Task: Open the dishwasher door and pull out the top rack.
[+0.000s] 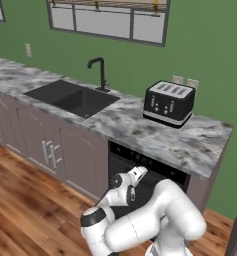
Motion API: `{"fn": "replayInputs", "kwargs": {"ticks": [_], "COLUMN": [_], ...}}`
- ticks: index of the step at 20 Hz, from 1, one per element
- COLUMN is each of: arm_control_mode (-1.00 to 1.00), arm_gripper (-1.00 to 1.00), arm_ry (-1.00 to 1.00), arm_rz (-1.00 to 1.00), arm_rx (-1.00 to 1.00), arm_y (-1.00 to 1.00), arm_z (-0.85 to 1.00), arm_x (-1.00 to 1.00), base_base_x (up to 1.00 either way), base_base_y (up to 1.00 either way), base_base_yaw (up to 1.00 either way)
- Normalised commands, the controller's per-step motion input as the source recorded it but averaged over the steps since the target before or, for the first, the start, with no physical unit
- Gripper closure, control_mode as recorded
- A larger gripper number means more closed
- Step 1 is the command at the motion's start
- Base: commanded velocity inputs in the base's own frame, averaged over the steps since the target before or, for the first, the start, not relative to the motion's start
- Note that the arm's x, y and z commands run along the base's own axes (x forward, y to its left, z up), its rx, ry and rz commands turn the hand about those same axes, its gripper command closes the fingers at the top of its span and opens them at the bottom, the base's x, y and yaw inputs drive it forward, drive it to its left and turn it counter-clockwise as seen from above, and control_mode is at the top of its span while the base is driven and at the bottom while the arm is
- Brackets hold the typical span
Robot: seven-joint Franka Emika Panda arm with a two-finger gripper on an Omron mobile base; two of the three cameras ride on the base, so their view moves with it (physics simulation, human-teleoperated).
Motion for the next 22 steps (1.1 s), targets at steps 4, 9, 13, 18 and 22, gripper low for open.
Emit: {"fn": "replayInputs", "kwargs": {"ticks": [4, 9, 13, 18, 22], "arm_control_mode": [-1.00, -1.00, -1.00, -1.00, -1.00], "arm_gripper": [1.00, 1.00, 1.00, 1.00, 1.00], "arm_ry": [0.00, 0.01, 0.05, 0.05, 0.07], "arm_rz": [0.00, 0.00, 0.00, 0.00, 0.00], "arm_rx": [0.00, 0.00, 0.00, 0.00, 0.00], "arm_y": [1.00, 1.00, 1.00, 1.00, 1.00], "arm_z": [-0.79, -0.75, -0.67, -0.68, -0.74], "arm_x": [-0.43, -0.40, -0.30, -0.33, -0.36], "base_base_x": [0.00, 0.00, 0.00, 0.00, 0.00], "base_base_y": [0.00, 0.00, 0.00, 0.00, 0.00], "base_base_yaw": [0.00, 0.00, 0.00, 0.00, 0.00]}}
